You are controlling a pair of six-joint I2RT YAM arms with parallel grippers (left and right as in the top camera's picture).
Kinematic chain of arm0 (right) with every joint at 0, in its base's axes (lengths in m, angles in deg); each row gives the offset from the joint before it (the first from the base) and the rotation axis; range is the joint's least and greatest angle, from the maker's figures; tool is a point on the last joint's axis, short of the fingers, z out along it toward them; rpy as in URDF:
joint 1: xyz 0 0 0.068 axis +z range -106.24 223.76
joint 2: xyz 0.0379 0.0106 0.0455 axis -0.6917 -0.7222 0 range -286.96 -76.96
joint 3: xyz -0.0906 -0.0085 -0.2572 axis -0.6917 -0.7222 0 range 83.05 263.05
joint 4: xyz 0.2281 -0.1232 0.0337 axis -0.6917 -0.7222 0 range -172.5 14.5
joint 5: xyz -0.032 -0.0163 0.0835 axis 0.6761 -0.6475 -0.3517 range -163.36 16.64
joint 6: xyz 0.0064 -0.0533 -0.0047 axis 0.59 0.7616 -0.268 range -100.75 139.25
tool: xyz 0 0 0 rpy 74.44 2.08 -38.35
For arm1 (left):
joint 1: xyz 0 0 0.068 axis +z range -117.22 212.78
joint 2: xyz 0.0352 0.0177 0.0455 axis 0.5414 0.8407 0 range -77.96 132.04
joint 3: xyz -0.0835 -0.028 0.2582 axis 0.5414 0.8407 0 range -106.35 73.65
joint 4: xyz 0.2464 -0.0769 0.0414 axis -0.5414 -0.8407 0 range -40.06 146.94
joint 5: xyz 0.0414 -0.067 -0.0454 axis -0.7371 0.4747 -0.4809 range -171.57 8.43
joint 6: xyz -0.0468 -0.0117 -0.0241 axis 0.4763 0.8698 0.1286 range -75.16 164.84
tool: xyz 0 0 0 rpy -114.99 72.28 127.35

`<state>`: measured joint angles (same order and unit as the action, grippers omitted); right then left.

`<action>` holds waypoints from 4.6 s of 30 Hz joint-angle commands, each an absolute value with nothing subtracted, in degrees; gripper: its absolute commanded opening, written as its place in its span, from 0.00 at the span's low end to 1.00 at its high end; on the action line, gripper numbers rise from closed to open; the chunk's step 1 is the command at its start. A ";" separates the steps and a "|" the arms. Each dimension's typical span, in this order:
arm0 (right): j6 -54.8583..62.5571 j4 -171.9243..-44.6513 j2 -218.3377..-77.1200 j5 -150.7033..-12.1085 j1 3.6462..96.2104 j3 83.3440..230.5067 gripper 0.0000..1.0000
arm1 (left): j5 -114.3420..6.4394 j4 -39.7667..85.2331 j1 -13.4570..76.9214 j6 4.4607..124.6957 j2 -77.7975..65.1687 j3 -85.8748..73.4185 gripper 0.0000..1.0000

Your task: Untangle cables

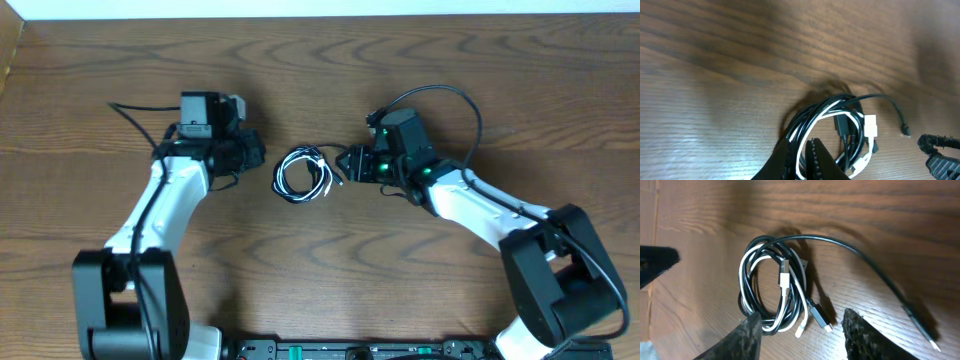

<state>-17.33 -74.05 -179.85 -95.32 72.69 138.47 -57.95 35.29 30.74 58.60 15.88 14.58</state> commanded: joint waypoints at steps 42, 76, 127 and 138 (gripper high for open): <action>-19.71 -74.01 -182.73 -91.45 76.82 139.34 0.43 | -69.08 41.48 22.67 52.00 27.57 14.51 0.43; -19.69 -74.90 -182.73 -90.84 76.82 139.34 0.40 | -83.61 34.92 23.15 69.94 21.06 13.97 0.63; 4.53 -101.68 -183.00 -95.23 74.90 160.96 0.72 | -72.84 44.89 23.04 62.69 26.68 14.16 0.49; 13.38 -101.92 -183.06 -86.73 75.49 160.50 0.72 | -70.13 45.91 23.04 67.26 30.74 14.16 0.26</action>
<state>9.18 -101.72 -182.56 -88.78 75.03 160.52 -71.44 45.91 22.98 65.66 29.04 14.45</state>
